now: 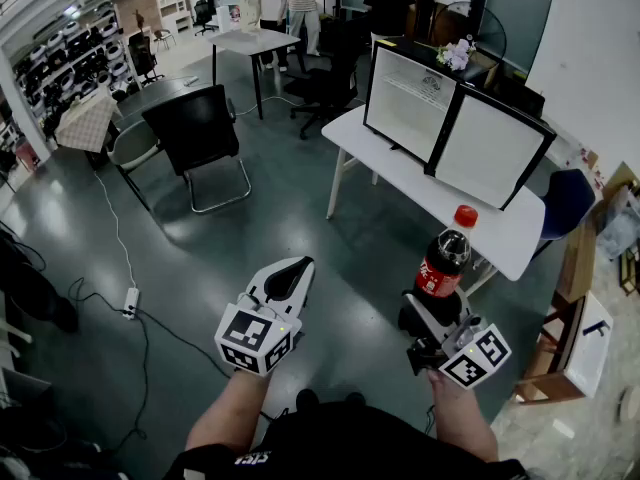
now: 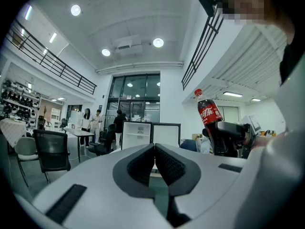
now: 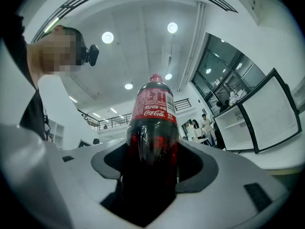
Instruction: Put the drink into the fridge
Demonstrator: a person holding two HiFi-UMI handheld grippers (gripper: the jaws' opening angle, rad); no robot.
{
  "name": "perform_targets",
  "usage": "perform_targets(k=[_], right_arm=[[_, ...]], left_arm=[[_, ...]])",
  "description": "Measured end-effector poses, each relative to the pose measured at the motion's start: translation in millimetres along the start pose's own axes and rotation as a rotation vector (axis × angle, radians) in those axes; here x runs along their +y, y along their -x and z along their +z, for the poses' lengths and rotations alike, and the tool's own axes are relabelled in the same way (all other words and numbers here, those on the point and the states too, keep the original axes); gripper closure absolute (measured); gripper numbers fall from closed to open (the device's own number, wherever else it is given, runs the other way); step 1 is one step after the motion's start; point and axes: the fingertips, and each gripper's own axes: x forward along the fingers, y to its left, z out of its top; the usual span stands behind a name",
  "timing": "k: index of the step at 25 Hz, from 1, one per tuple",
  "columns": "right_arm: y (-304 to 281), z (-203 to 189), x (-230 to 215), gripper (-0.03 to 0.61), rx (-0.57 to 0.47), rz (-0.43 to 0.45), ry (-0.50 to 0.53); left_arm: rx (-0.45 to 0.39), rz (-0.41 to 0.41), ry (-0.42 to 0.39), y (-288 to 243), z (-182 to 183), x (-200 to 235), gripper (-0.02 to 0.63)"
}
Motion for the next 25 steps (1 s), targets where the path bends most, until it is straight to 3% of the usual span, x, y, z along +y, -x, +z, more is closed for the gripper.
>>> perform_targets(k=[9, 25], right_arm=[[-10.8, -12.1, 11.5, 0.282, 0.016, 0.001, 0.01], [-43.5, -43.8, 56.4, 0.281, 0.003, 0.019, -0.082]], left_arm=[[0.019, 0.018, -0.01, 12.7, -7.4, 14.3, 0.595], [0.042, -0.004, 0.014, 63.6, -25.7, 53.8, 0.595]])
